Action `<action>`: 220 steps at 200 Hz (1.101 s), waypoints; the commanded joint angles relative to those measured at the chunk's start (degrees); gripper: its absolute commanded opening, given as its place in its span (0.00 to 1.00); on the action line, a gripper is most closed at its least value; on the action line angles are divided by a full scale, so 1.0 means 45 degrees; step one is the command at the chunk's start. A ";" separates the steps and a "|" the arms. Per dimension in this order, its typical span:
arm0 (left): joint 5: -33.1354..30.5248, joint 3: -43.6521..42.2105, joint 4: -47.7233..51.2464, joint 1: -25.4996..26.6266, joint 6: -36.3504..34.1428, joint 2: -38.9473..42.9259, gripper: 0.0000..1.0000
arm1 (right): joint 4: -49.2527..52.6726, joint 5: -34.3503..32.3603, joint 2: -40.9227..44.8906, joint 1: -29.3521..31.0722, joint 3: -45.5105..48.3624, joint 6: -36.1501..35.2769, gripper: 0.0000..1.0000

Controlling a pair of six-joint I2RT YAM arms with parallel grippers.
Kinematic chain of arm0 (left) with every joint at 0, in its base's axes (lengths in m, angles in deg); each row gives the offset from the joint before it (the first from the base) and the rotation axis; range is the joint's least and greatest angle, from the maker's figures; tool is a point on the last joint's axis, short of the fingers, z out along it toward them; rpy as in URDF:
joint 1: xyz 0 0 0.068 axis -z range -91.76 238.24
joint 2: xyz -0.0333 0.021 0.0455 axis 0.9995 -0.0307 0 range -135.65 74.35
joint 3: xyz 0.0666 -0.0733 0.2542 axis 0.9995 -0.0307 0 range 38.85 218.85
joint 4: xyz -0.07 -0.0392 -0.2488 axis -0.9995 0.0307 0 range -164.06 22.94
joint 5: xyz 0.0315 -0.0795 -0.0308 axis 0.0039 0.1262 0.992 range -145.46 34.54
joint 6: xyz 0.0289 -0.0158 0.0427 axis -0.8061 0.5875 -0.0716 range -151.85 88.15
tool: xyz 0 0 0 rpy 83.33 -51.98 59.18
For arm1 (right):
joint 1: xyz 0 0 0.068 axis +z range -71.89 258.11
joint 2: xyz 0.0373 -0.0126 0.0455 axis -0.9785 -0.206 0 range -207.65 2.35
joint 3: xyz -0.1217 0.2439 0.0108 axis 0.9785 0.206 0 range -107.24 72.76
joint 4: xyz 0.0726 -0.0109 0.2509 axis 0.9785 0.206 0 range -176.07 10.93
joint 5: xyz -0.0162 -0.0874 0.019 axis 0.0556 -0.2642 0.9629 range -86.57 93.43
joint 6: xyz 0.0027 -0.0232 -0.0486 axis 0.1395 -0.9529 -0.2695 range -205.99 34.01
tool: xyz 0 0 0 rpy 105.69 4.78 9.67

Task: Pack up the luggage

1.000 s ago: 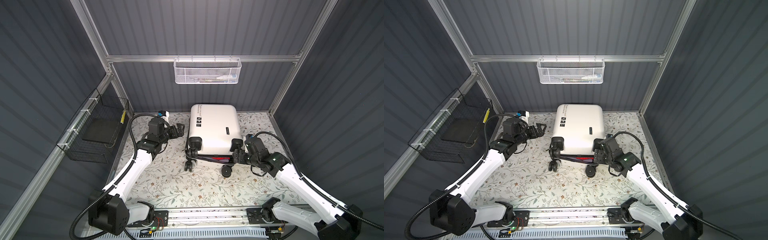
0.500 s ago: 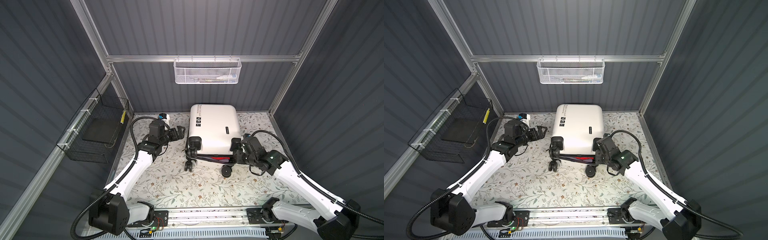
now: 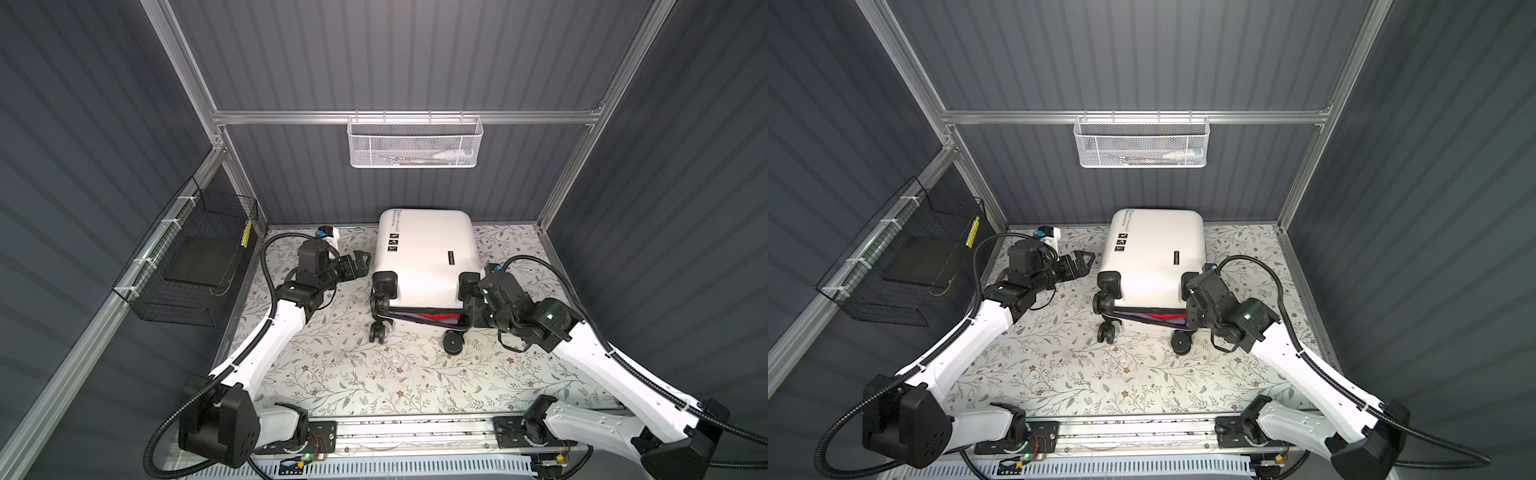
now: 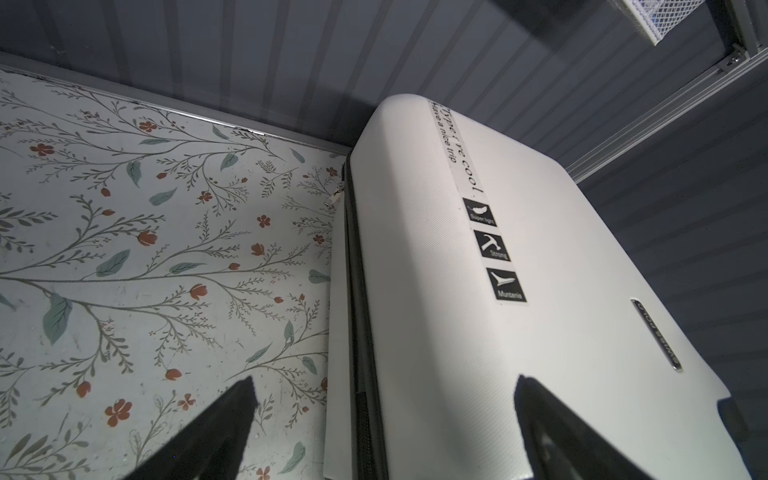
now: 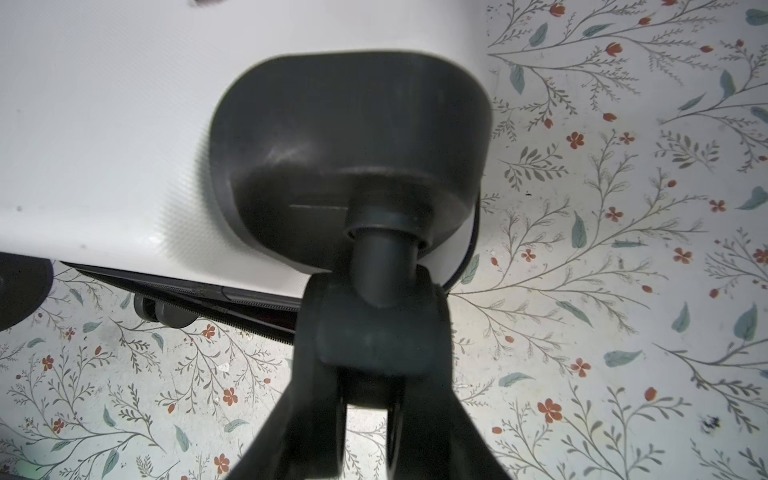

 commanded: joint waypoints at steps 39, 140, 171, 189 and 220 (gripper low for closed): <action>0.0346 -0.0113 -0.0322 -0.0113 0.0220 -0.0421 1.00 | -0.0167 0.0937 0.1262 0.0824 0.0719 0.0326 0.00; 0.0685 -0.0663 -0.0912 -0.0132 0.0734 -0.0974 1.00 | -0.2251 0.2042 0.1425 0.0455 0.4162 0.1780 0.00; 0.0946 -0.1152 -0.1412 -0.0132 0.1209 -0.0906 1.00 | -0.2711 0.2370 0.1289 -0.0486 0.4712 0.1578 0.00; 0.1076 -0.1519 -0.1799 -0.0132 0.1473 -0.0800 1.00 | -0.3143 0.2691 0.1317 -0.1399 0.5017 0.1462 0.00; 0.1330 -0.1844 -0.2282 -0.0115 0.1927 -0.0817 1.00 | -0.3789 0.3419 0.1041 -0.3140 0.4979 0.0951 0.00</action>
